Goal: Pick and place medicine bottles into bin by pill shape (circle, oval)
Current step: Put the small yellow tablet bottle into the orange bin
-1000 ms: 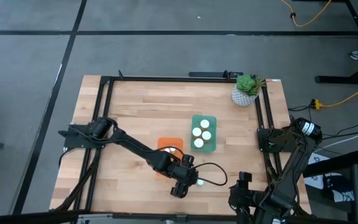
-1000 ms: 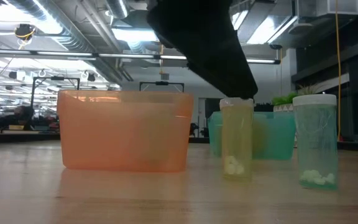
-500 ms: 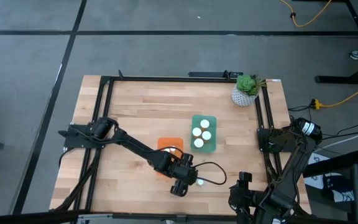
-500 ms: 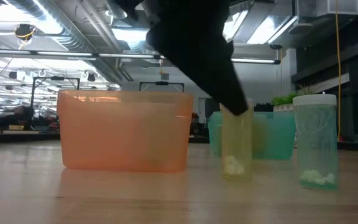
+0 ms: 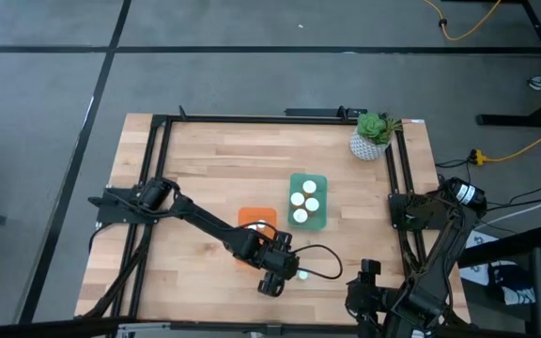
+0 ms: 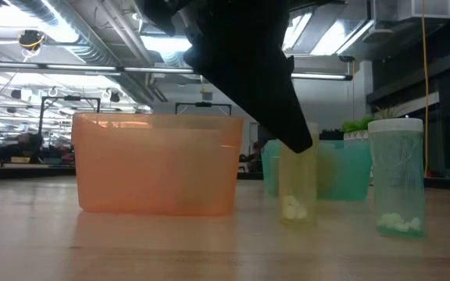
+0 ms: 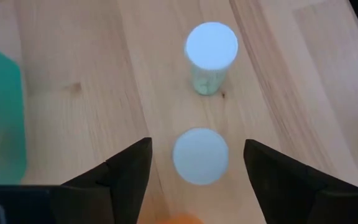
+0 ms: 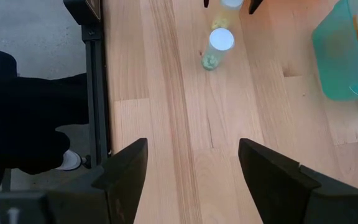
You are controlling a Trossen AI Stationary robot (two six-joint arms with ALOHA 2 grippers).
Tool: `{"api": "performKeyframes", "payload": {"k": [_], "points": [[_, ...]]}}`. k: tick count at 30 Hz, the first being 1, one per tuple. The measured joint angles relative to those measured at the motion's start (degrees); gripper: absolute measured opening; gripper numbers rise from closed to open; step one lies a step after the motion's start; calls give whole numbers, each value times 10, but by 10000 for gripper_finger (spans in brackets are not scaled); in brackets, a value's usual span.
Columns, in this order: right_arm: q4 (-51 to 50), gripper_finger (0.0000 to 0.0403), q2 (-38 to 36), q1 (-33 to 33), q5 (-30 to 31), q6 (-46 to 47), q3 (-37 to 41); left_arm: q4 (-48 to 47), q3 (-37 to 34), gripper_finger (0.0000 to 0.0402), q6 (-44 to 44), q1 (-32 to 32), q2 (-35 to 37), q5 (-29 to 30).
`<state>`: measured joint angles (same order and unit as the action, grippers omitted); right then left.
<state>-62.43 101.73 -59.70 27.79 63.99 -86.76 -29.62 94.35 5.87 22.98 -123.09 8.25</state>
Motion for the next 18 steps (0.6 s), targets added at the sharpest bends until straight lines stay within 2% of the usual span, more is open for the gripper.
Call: {"api": "performKeyframes", "payload": {"k": [18], "points": [[0,255,0,0,0,0,0,2,0,155,0,0,0,7]]}}
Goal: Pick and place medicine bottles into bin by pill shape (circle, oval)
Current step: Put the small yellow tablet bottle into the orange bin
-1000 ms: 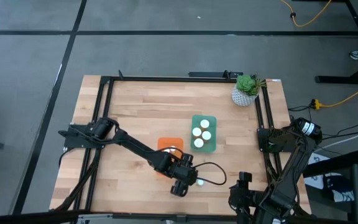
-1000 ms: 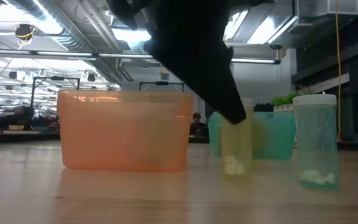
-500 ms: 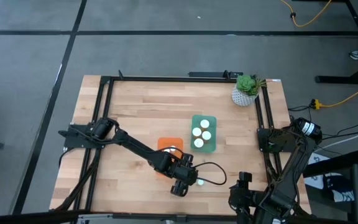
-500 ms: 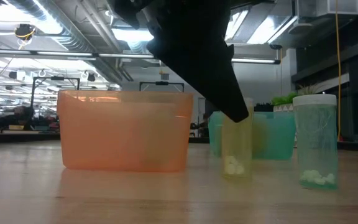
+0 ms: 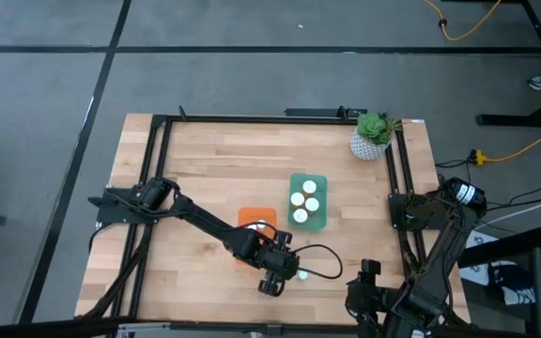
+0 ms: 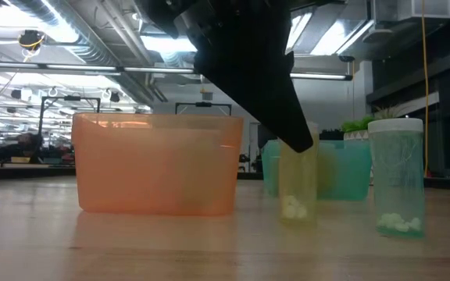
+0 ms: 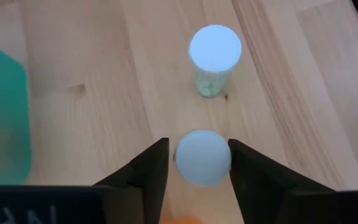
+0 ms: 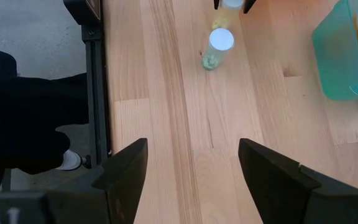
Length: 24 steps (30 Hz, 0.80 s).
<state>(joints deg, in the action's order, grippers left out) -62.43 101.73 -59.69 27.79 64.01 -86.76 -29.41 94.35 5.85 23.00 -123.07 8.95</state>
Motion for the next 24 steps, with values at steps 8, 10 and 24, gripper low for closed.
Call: {"api": "performKeyframes", "payload": {"k": [8,10,24], "points": [[0,255,0,0,0,0,0,0,0,133,0,0,0,17],[0,255,0,0,0,0,0,-2,0,128,0,0,4,24],[0,255,0,0,0,0,0,-67,1,124,1,15,127,64]]}}
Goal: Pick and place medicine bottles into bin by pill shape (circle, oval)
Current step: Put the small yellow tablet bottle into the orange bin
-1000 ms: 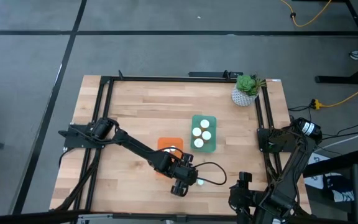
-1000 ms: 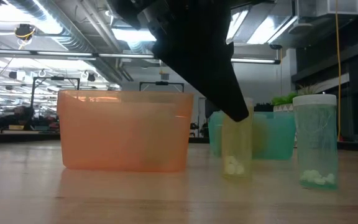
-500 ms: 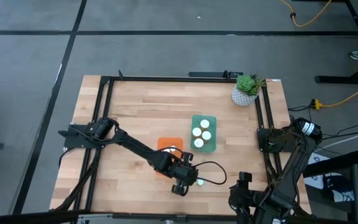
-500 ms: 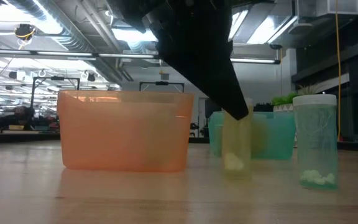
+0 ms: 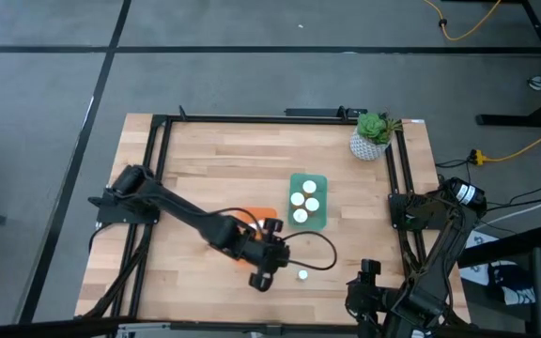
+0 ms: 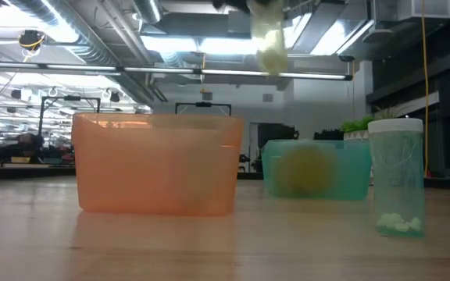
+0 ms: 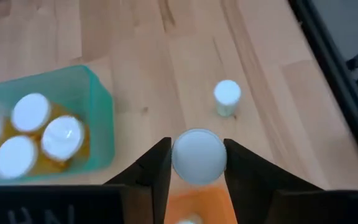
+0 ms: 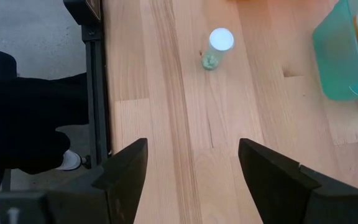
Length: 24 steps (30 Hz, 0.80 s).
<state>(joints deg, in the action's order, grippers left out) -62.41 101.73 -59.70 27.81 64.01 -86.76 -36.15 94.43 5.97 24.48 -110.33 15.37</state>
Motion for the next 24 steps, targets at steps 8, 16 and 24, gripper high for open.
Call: {"api": "performKeyframes", "payload": {"k": [8,16,24], "points": [[0,255,0,0,0,0,0,-116,0,124,60,26,37,4],[14,255,0,0,0,0,0,-244,-9,124,114,44,47,14],[14,255,0,-2,-1,0,0,-247,-13,124,114,50,80,79]]}}
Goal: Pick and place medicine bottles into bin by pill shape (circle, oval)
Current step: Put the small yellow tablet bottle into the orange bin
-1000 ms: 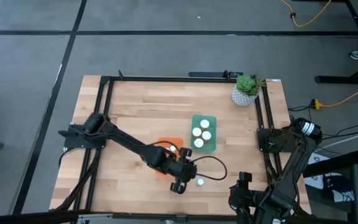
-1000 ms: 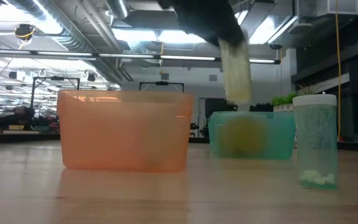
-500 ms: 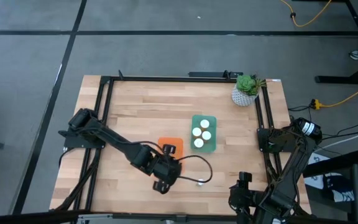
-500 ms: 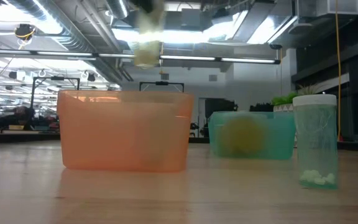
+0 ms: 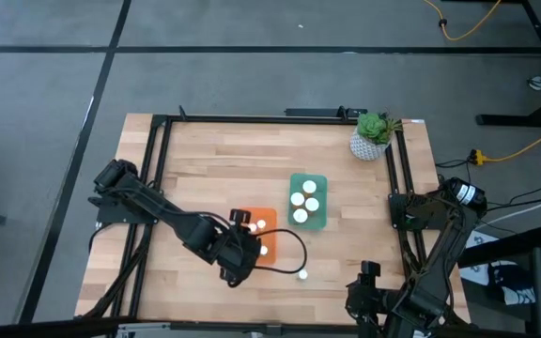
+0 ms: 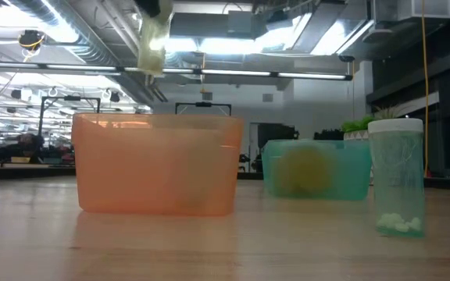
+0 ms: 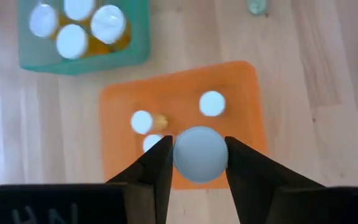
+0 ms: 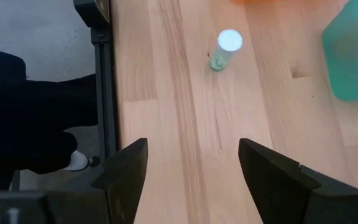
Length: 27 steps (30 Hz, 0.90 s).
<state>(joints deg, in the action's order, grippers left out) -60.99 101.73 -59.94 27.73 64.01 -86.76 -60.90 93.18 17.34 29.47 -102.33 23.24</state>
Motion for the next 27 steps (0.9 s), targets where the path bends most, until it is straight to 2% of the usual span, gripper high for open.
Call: {"api": "performKeyframes", "payload": {"k": [5,12,21,27], "points": [[2,255,0,-2,-4,2,0,32,-82,124,22,-4,36,3],[3,255,0,-4,-4,1,0,208,-218,124,41,-4,110,6],[-3,255,0,-3,-4,-1,0,345,-290,124,47,-19,89,-19],[-2,255,0,-3,-4,-2,0,346,-297,124,50,-22,75,-19]]}}
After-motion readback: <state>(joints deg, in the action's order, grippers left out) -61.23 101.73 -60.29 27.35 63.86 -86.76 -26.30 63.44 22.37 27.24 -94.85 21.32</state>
